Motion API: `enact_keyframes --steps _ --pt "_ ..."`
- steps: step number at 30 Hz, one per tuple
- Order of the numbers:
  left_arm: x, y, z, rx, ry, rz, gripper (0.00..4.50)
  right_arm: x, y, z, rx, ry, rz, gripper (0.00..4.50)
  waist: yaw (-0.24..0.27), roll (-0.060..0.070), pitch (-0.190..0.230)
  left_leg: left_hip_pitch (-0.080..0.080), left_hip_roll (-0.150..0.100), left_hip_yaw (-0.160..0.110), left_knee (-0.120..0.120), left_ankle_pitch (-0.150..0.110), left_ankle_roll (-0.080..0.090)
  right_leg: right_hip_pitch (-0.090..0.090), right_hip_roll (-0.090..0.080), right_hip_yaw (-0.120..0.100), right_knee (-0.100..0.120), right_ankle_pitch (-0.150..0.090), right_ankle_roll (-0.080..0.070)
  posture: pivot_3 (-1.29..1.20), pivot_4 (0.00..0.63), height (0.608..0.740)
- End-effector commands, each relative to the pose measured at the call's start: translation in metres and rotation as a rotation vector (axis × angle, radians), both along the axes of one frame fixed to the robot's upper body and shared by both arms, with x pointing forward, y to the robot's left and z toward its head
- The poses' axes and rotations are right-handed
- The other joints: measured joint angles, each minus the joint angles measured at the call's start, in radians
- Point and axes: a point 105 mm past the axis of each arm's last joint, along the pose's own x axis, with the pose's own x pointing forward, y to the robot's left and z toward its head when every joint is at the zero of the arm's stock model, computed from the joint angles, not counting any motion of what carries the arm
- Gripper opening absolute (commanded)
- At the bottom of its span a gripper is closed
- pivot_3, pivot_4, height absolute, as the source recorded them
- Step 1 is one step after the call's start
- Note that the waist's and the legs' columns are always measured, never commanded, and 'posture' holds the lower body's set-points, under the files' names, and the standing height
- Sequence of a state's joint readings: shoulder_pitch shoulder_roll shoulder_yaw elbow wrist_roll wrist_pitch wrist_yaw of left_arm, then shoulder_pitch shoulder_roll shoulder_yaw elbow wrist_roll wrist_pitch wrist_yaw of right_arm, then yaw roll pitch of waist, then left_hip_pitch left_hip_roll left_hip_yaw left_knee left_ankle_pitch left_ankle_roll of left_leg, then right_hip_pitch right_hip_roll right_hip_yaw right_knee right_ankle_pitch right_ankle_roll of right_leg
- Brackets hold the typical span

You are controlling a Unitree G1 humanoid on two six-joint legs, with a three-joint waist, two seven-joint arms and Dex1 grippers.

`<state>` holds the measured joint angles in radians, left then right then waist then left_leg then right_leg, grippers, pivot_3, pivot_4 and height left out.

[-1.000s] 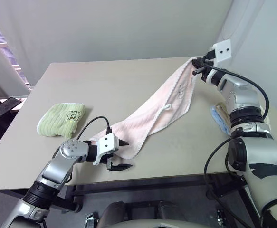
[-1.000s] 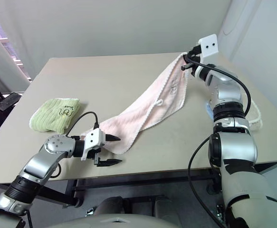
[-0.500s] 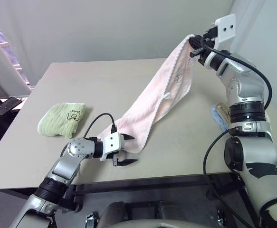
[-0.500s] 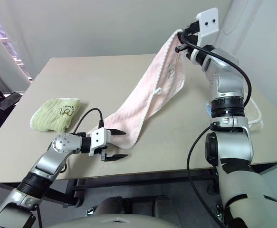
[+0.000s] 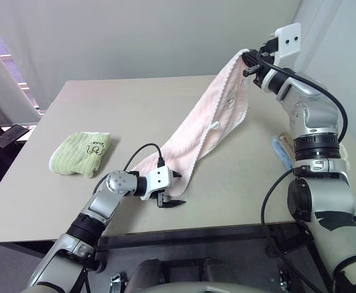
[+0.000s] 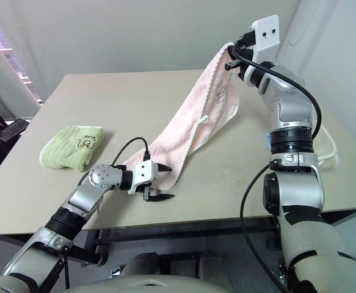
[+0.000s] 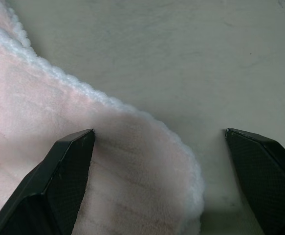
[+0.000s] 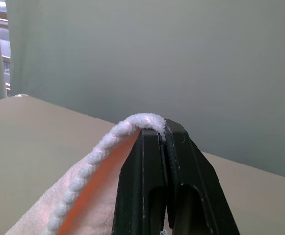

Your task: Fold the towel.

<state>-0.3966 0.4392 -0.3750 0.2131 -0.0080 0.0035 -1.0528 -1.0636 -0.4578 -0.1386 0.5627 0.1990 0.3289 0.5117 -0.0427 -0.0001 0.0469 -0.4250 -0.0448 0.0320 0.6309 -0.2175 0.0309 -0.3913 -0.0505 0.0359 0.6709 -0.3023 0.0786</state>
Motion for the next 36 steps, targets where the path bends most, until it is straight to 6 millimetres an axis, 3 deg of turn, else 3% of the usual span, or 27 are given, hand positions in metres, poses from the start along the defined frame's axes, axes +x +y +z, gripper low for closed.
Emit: enact_keyframes --steps 1,10,12,19,25,29,32,36 --pt "0.000 0.005 -0.010 0.088 0.034 0.026 3.62 -0.006 -0.006 0.022 0.006 -0.073 -0.016 0.00 0.000 0.000 0.000 0.000 0.000 0.000 0.000 0.000 0.000 0.000 0.000 0.000 0.000 0.000 0.000 0.00 0.000 0.730" --pt "-0.003 0.009 -0.021 0.158 0.081 0.043 0.53 -0.006 -0.009 0.019 0.002 -0.063 -0.032 0.00 0.000 0.001 0.000 0.003 0.000 0.000 0.001 0.000 0.000 0.003 -0.001 -0.001 -0.001 0.004 -0.006 0.00 0.000 0.730" --pt "-0.001 0.013 -0.023 0.171 0.087 0.057 0.01 -0.006 -0.011 0.019 0.002 -0.060 -0.037 0.00 -0.001 0.001 0.000 0.005 0.000 0.000 0.000 0.000 0.000 0.003 -0.003 -0.004 -0.001 0.006 -0.008 0.00 0.000 0.730" --pt "0.001 0.018 -0.013 0.127 0.094 0.086 0.01 -0.005 -0.015 0.018 0.003 -0.058 -0.053 0.00 -0.003 0.001 -0.001 0.008 0.002 0.000 0.000 0.000 0.000 0.004 -0.010 -0.017 -0.001 0.010 -0.011 0.00 0.000 0.730" --pt "0.017 0.024 0.047 -0.131 0.133 0.181 0.01 -0.004 -0.020 0.015 0.010 -0.051 -0.075 0.00 -0.002 0.001 0.000 0.004 0.006 0.000 0.000 0.001 0.001 0.000 -0.010 -0.022 0.000 0.011 -0.012 0.00 0.000 0.730" --pt "0.028 0.052 0.093 -0.273 0.142 0.256 0.01 -0.006 -0.030 0.015 0.017 -0.051 -0.099 0.00 -0.001 0.001 0.000 -0.001 0.007 0.000 0.001 0.005 0.001 -0.004 -0.010 -0.023 0.000 0.011 -0.011 0.00 0.000 0.730" --pt "0.043 0.087 0.138 -0.391 0.119 0.344 0.01 -0.005 -0.044 0.013 0.010 -0.045 -0.145 0.00 -0.001 0.001 0.000 -0.002 0.007 0.000 0.001 0.005 0.001 -0.004 -0.010 -0.024 -0.003 0.012 -0.008 0.00 0.000 0.730" --pt "0.076 0.129 0.168 -0.469 0.028 0.529 0.01 -0.006 -0.061 0.006 0.006 -0.025 -0.195 0.00 0.002 0.001 0.000 -0.002 0.006 0.001 0.000 0.005 0.001 -0.003 -0.010 -0.025 -0.007 0.012 -0.008 0.00 0.000 0.730"
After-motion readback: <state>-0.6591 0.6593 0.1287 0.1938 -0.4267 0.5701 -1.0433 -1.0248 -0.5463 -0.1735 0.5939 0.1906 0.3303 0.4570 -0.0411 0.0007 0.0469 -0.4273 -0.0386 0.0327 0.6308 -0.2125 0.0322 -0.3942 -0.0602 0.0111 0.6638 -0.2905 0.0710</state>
